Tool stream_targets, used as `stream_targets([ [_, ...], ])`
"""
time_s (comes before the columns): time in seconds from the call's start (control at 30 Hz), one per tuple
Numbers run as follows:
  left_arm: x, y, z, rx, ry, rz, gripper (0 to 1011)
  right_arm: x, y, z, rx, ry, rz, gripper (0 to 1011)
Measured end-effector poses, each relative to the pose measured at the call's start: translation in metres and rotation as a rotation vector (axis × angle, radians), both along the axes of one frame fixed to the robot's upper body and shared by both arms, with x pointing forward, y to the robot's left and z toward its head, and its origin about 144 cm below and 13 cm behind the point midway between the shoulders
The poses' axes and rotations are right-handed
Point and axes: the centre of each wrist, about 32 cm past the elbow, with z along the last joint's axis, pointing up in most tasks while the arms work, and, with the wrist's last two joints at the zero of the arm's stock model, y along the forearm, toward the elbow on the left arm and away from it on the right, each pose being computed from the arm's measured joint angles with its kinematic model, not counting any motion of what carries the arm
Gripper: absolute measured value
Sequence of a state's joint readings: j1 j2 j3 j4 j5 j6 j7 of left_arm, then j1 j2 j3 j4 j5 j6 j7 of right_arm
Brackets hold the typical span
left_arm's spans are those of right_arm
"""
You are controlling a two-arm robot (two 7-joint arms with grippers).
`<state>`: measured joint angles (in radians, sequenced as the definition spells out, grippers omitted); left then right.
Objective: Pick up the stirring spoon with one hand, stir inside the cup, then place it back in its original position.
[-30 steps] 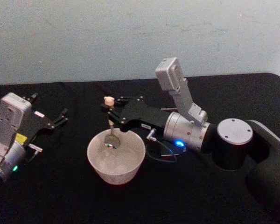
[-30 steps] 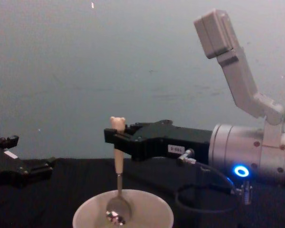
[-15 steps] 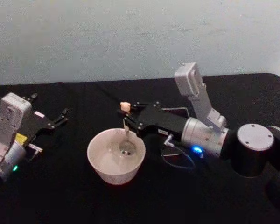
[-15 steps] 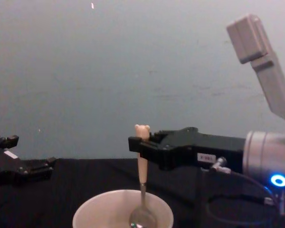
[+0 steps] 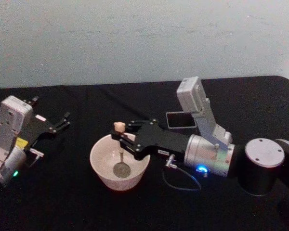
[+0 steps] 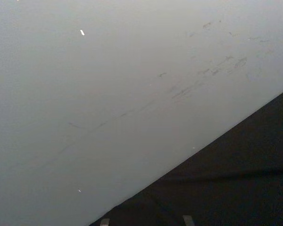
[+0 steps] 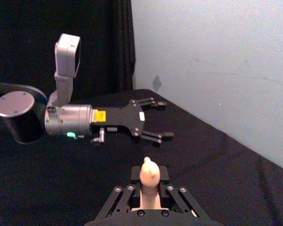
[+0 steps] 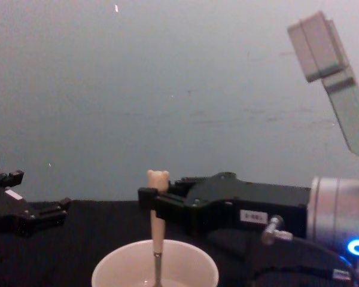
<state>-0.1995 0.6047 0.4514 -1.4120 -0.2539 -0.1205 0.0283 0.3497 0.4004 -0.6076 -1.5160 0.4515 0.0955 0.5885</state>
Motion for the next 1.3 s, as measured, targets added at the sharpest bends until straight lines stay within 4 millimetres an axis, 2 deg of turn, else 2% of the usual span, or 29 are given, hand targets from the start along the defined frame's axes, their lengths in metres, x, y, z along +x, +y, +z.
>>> stream_targets([
  [0.23, 0.000, 0.000, 0.000, 0.000, 0.000, 0.000, 1001, 0.010, 0.015, 0.003, 0.018, -0.005, -0.023, 214],
  [0.43, 0.000, 0.000, 0.000, 0.000, 0.000, 0.000, 1001, 0.022, 0.021, 0.004, 0.019, -0.014, -0.070, 214],
  [0.7, 0.000, 0.000, 0.000, 0.000, 0.000, 0.000, 1001, 0.030, 0.016, 0.005, 0.015, -0.011, -0.104, 214],
  [1.3, 0.000, 0.000, 0.000, 0.000, 0.000, 0.000, 1001, 0.022, 0.005, 0.007, 0.023, 0.007, -0.096, 214],
])
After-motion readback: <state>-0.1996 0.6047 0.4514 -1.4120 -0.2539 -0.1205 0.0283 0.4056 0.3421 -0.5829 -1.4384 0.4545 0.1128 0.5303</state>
